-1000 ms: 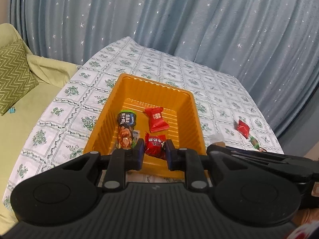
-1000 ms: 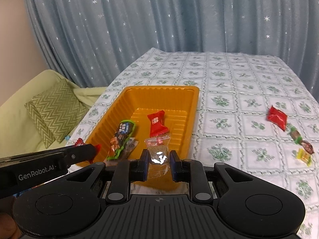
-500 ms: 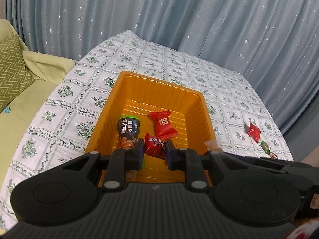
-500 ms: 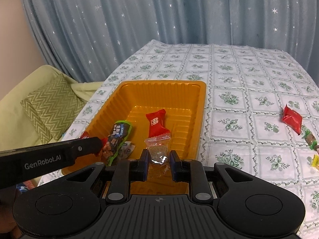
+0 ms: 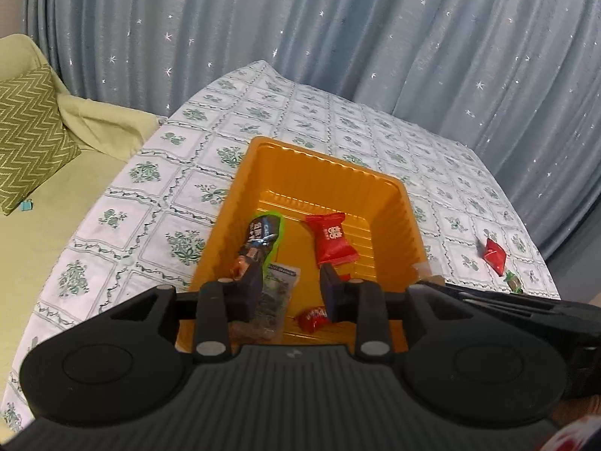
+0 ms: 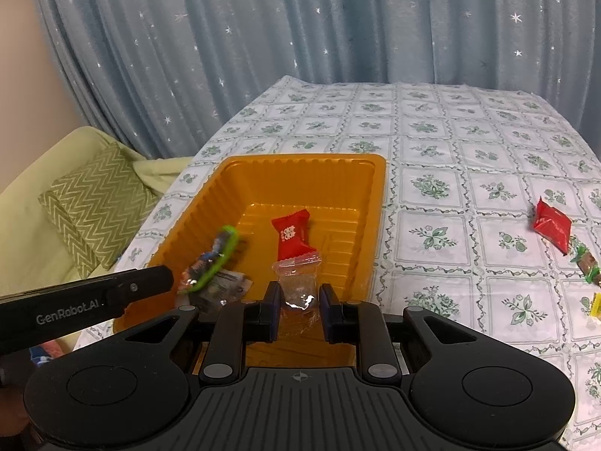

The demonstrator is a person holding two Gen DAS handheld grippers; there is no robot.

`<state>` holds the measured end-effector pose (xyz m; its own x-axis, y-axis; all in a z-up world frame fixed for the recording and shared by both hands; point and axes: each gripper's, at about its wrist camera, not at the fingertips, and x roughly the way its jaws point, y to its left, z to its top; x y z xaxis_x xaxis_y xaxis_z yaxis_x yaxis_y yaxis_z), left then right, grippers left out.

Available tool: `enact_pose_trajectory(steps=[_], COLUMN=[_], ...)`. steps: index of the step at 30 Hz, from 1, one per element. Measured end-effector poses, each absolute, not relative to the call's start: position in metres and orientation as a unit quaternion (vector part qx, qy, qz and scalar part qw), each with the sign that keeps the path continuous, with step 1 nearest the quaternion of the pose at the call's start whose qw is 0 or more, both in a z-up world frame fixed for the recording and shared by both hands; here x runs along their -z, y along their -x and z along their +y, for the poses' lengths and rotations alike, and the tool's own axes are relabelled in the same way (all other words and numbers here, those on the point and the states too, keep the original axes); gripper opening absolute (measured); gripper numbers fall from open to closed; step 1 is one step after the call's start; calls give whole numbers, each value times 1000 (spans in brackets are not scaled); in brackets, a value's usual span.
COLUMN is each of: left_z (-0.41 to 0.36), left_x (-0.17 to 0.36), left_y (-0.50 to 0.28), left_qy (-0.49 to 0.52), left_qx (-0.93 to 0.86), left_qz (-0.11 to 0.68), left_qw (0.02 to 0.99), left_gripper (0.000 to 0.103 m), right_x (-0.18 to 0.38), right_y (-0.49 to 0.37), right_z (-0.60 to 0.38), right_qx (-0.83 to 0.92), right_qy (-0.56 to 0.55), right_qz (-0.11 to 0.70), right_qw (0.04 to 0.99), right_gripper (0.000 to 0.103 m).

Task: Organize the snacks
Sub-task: 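Lower both items into the tray and open both grippers, then move both open grippers back toward the remaining snacks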

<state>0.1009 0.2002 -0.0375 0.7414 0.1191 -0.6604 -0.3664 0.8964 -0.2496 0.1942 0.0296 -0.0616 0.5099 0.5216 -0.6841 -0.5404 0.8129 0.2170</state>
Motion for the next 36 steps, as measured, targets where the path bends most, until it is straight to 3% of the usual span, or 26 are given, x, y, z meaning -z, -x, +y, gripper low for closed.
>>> enact_pose_trajectory(steps=[8, 10, 11, 12, 19, 28, 36], left_z=[202, 202, 202, 202, 198, 168, 130], left_x=[35, 35, 35, 34, 27, 8, -7], left_y=[-96, -95, -94, -93, -83, -61, -39], left_qy=[187, 188, 190, 191, 191, 178, 165], left_qx=[-130, -130, -130, -130, -131, -128, -117], left_qz=[331, 330, 330, 329, 324, 318, 315], left_qw=[916, 916, 915, 915, 917, 922, 927], left_gripper=[30, 30, 30, 30, 33, 59, 72], right_x=[60, 60, 59, 57, 43, 28, 14], right_y=[-196, -198, -198, -199, -196, -163, -128], right_z=[38, 39, 37, 35, 14, -27, -63], right_qx=[-327, -328, -326, -325, -306, -255, -230], right_qy=[-4, -13, -16, -23, -44, -48, -47], right_qz=[387, 388, 385, 382, 372, 377, 370], right_qw=[862, 861, 863, 865, 875, 889, 899], right_gripper=[23, 39, 57, 61, 61, 61, 61])
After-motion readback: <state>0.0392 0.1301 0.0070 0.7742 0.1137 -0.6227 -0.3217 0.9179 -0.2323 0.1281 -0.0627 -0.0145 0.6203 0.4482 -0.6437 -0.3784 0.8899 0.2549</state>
